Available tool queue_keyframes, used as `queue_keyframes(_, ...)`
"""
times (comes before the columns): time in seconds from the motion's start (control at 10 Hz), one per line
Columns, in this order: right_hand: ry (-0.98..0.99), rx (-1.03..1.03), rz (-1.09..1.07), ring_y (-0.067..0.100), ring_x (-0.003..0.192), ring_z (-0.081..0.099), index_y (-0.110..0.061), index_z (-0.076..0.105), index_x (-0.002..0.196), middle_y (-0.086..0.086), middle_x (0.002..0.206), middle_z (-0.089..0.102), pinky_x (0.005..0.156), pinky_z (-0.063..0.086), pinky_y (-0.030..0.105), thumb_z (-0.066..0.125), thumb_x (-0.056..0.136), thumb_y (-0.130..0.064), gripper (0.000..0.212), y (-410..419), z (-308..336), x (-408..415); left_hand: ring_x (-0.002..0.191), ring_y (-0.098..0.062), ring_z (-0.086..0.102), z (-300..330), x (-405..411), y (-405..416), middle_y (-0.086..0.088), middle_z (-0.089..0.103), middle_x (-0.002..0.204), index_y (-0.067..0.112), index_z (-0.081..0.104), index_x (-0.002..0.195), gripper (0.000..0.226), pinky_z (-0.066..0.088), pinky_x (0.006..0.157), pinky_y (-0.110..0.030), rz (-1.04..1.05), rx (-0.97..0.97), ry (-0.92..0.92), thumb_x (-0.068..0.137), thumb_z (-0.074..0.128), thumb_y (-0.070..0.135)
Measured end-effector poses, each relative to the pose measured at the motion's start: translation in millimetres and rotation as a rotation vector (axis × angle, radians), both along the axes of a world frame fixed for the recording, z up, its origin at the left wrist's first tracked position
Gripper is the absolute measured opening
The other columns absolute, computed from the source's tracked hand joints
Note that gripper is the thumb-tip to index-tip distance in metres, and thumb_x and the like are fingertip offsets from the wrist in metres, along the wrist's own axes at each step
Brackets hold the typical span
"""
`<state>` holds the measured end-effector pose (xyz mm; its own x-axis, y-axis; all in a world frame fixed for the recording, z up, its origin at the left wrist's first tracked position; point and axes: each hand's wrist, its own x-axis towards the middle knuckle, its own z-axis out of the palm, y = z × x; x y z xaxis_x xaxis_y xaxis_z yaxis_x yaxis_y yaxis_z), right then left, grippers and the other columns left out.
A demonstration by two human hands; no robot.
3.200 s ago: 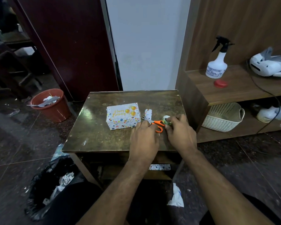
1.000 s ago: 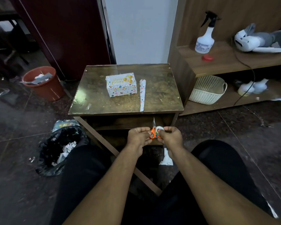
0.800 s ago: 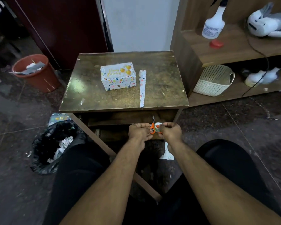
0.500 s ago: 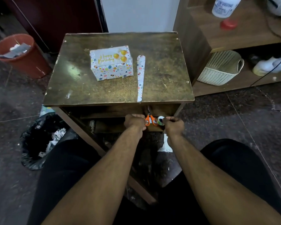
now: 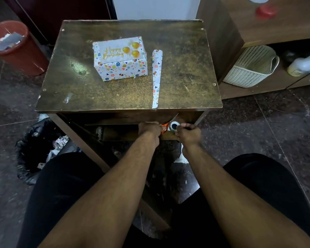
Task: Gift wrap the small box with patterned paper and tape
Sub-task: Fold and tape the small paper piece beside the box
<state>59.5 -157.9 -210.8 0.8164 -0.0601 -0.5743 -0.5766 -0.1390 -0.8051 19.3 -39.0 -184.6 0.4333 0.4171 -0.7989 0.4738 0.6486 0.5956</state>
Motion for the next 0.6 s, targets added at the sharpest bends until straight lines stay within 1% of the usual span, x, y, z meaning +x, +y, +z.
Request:
queue_keyframes(0.1, -0.006, 0.014, -0.007, 0.018, 0.067, 0.064, -0.014, 0.067, 0.085, 0.009, 0.082, 0.069, 0.081, 0.060, 0.048, 0.072, 0.087, -0.003, 0.013, 1.9, -2.6, 0.6, 0.104, -0.027, 0.072, -1.9, 2.3, -2.2, -0.020, 0.066, 0.130, -0.006, 0.056, 0.136, 0.034, 0.050, 0.047, -0.013, 0.009, -0.049, 0.051, 0.102, 0.053, -0.006)
queue_keyframes(0.2, -0.021, 0.009, -0.009, 0.021, 0.078, 0.066, -0.018, 0.068, 0.082, 0.008, 0.084, 0.070, 0.084, 0.059, 0.049, 0.075, 0.084, -0.006, 0.014, 0.7, -7.5, 1.1, 0.080, -0.013, 0.070, -5.7, 2.1, -6.2, -0.010, 0.066, 0.098, 0.004, 0.060, 0.104, 0.011, 0.054, 0.070, -0.019, -0.011, -0.084, 0.034, 0.103, 0.054, -0.004)
queue_keyframes(0.3, -0.009, 0.045, 0.022, 0.023, 0.082, 0.068, -0.019, 0.069, 0.085, 0.007, 0.087, 0.073, 0.086, 0.059, 0.048, 0.077, 0.082, -0.010, 0.012, 0.7, -10.6, 0.2, 0.061, -0.006, 0.065, -4.1, 3.4, -6.4, 0.000, 0.064, 0.083, 0.014, 0.058, 0.086, 0.023, 0.048, 0.060, -0.022, -0.033, -0.016, 0.068, 0.105, 0.053, 0.003)
queue_keyframes(0.4, -0.010, 0.071, 0.050, 0.024, 0.079, 0.067, -0.020, 0.069, 0.085, 0.009, 0.087, 0.074, 0.078, 0.056, 0.042, 0.076, 0.083, -0.011, 0.011, 3.0, -8.4, -0.9, 0.060, -0.004, 0.054, -4.7, 3.3, 0.3, 0.002, 0.065, 0.089, 0.017, 0.066, 0.104, 0.017, 0.040, 0.047, -0.019, -0.052, 0.036, 0.119, 0.106, 0.051, 0.008)
queue_keyframes(0.5, 0.013, 0.093, 0.034, 0.027, 0.078, 0.069, -0.018, 0.067, 0.086, 0.015, 0.091, 0.075, 0.072, 0.056, 0.039, 0.072, 0.089, -0.007, 0.013, 4.5, -8.0, -1.0, 0.064, -0.006, 0.050, -3.9, 1.1, 7.0, -0.003, 0.060, 0.100, 0.012, 0.065, 0.122, 0.022, 0.040, 0.037, -0.010, -0.043, -0.007, 0.061, 0.106, 0.049, 0.009)
queue_keyframes(0.6, 0.030, 0.113, 0.003, 0.032, 0.084, 0.072, -0.014, 0.067, 0.090, 0.020, 0.101, 0.076, 0.079, 0.060, 0.044, 0.071, 0.092, -0.005, 0.010, 6.5, -7.5, -3.3, 0.053, -0.004, 0.052, -9.4, 0.6, 3.7, 0.006, 0.060, 0.069, 0.019, 0.057, 0.086, 0.025, 0.039, 0.033, -0.013, -0.030, -0.032, 0.075, 0.107, 0.049, 0.008)
